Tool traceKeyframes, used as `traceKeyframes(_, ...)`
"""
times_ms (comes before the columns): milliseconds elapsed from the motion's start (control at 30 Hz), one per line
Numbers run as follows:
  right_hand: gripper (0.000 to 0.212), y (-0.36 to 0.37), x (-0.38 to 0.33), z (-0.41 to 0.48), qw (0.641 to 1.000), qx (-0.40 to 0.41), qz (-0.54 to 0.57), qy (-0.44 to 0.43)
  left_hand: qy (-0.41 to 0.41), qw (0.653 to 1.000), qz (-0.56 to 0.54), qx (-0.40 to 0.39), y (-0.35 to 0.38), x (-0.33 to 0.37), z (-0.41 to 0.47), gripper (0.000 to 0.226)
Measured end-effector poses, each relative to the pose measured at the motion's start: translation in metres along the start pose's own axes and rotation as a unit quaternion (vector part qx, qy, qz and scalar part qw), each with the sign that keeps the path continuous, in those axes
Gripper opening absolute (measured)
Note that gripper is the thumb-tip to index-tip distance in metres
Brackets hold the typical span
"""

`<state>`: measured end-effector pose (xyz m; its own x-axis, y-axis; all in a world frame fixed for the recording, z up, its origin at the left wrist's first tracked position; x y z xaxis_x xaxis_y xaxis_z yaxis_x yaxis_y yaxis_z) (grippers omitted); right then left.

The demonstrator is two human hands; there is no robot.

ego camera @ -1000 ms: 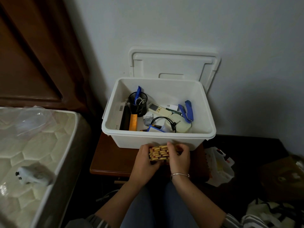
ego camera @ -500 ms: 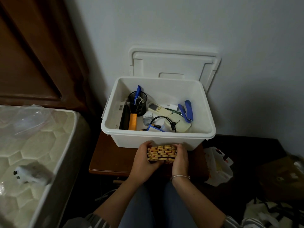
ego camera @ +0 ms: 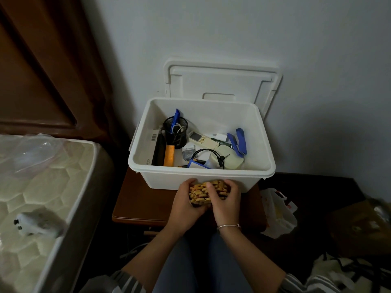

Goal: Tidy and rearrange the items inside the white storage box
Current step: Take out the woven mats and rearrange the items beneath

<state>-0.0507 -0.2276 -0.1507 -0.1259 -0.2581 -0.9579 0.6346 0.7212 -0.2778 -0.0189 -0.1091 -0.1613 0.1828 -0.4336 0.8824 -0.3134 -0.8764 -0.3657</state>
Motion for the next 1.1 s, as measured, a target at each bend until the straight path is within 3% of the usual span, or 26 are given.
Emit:
traceKeyframes(167,0.047,0.001,0.008,0.004,0.999,-0.007,0.032,0.020,0.014,1.000,0.025,0.006,-0.001,-0.001,0.000,0.082)
traceKeyframes(400,0.028,-0.010,0.014,0.004,0.996,-0.080,0.038,0.004,0.025,0.998,0.050,-0.009,-0.004,0.001,0.005,0.050)
traceKeyframes(533,0.051,-0.032,0.019,0.002,0.978,-0.202,0.021,-0.040,0.045,0.999,0.026,-0.015,-0.007,0.003,0.003,0.044)
traceKeyframes(733,0.078,-0.042,0.029,-0.001,0.952,-0.276,-0.041,-0.124,0.029,0.999,0.016,-0.020,-0.006,-0.003,-0.002,0.045)
traceKeyframes(833,0.086,-0.036,0.033,-0.001,0.947,-0.276,-0.084,-0.141,0.036,0.999,0.027,-0.021,-0.007,0.002,0.000,0.051)
traceKeyframes(967,0.079,-0.034,0.031,0.001,0.954,-0.252,-0.071,-0.146,0.014,0.999,0.006,-0.046,-0.010,0.001,-0.002,0.040)
traceKeyframes(1100,0.081,-0.049,0.026,0.002,0.965,-0.241,0.021,-0.101,-0.068,0.982,-0.134,-0.111,-0.022,-0.006,-0.013,0.042)
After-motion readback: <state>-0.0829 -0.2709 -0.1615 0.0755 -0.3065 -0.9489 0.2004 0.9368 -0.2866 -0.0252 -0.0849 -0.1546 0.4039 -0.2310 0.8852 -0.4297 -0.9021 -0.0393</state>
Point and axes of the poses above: each hand's wrist, its own z-axis towards the middle knuckle, its own y-axis out of the palm, x = y × z, the point moved 1 cm from there along z, towards the middle knuckle, and after that the axes turned 14 degrees about -y, right-handed, at the moved point
